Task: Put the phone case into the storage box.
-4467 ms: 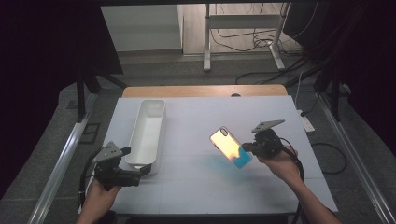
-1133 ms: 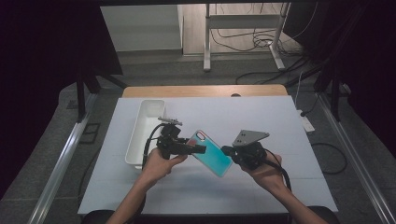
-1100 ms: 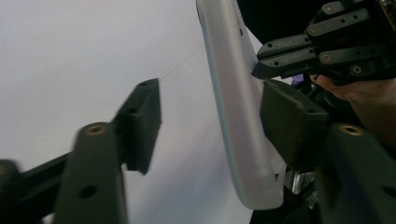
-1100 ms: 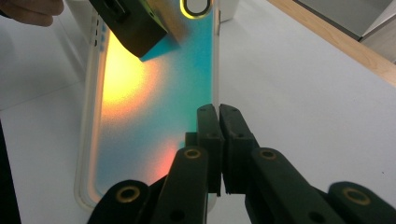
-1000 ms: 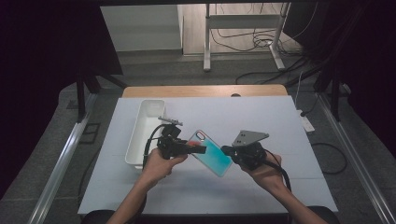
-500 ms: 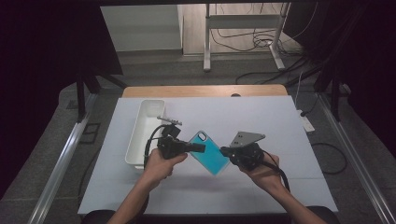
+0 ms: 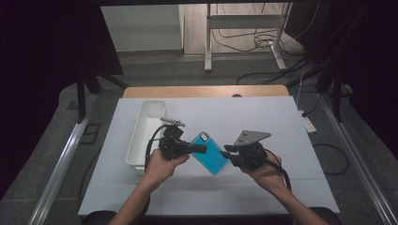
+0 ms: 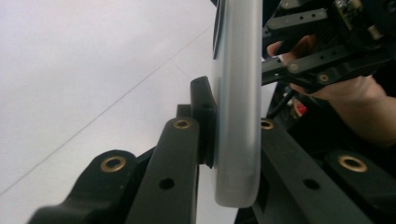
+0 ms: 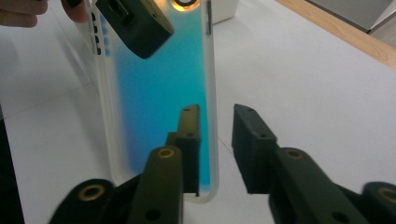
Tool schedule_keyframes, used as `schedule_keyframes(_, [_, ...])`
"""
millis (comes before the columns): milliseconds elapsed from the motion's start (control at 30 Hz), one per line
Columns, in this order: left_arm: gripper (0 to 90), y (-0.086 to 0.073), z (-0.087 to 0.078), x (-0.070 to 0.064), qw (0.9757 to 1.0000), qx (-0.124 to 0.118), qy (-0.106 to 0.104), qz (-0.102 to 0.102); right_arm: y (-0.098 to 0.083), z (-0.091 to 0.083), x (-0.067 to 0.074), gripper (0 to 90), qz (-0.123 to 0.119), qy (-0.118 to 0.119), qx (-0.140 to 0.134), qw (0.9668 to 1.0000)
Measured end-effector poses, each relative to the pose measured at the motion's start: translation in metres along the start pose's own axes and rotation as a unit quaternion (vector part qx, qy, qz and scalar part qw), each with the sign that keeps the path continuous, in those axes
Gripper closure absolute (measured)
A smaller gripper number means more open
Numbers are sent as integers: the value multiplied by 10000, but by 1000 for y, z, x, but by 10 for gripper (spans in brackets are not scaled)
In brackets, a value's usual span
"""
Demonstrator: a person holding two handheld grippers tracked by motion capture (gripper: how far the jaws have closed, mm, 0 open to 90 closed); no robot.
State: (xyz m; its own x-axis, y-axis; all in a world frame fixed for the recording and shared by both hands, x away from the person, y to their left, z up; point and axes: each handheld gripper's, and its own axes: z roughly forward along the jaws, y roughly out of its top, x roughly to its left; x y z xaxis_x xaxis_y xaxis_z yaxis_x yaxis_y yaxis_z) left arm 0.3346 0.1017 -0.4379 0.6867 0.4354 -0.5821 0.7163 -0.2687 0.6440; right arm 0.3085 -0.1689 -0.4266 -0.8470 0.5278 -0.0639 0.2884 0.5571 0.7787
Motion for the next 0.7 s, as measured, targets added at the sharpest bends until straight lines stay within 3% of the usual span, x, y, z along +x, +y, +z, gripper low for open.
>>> schedule_keyframes(400, [858, 1, -2, -2, 9994, 152, 193, 256, -3, -1, -10, 407, 316, 206, 109, 9992])
schedule_keyframes(633, [857, 2, -4, -4, 9982, 288, 161, 506, -5, 0, -18, 128, 628, 584, 12, 9963])
schedule_keyframes(700, [857, 2, -5, -5, 9979, 310, 137, 547, -6, 0, -18, 93, 649, 609, 24, 9960])
